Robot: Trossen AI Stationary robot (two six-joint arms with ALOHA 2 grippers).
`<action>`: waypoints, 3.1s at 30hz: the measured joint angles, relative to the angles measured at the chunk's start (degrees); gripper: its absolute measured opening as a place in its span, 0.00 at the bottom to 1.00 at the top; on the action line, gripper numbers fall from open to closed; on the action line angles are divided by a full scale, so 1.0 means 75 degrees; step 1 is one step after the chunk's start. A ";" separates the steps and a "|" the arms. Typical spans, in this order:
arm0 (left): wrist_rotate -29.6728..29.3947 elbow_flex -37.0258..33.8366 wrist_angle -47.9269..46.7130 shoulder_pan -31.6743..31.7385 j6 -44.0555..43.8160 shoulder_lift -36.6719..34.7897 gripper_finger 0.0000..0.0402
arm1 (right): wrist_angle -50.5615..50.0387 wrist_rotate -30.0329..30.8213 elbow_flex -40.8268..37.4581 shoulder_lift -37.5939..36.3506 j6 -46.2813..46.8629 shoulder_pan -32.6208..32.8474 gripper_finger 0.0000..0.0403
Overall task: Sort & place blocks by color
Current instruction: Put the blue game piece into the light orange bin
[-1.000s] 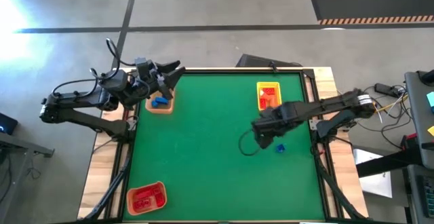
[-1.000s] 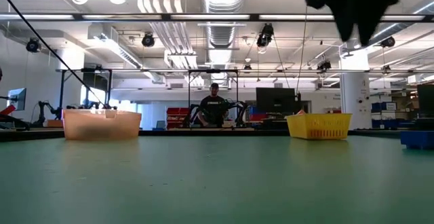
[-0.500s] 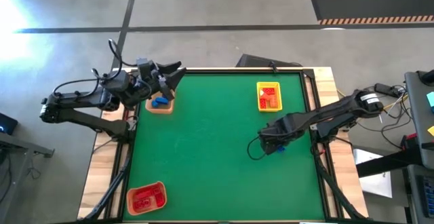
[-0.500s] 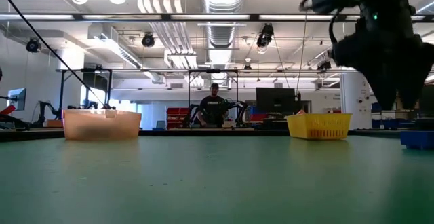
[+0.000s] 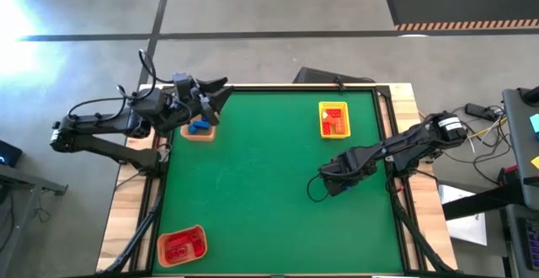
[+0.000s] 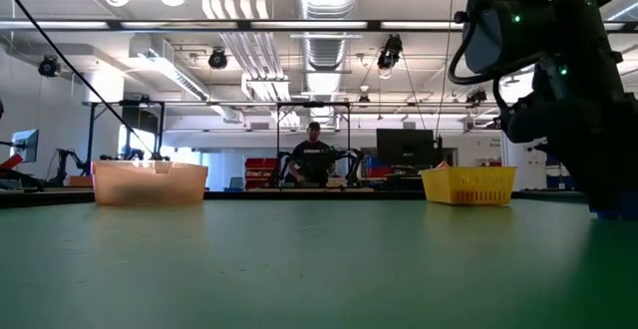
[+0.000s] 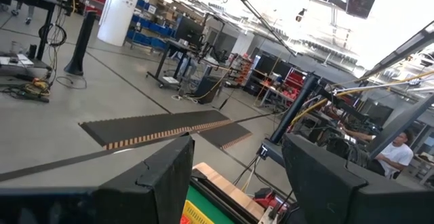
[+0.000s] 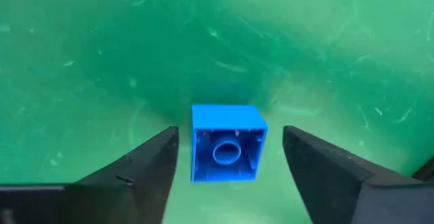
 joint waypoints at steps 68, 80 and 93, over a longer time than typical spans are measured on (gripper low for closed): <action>0.4655 0.0516 0.0849 -0.0273 0.2594 0.3036 0.79 | 1.2716 0.0866 0.0122 -0.1646 -0.0828 -0.1107 0.31; 0.5217 0.0536 0.1846 -0.0198 0.2727 0.3471 0.62 | 1.2714 0.0749 0.0122 -0.1635 -0.0200 -0.1105 0.31; 0.5234 0.0533 0.1661 -0.0122 0.2312 0.3459 0.35 | 1.2608 0.0778 0.0116 -0.1644 -0.0247 -0.1126 0.40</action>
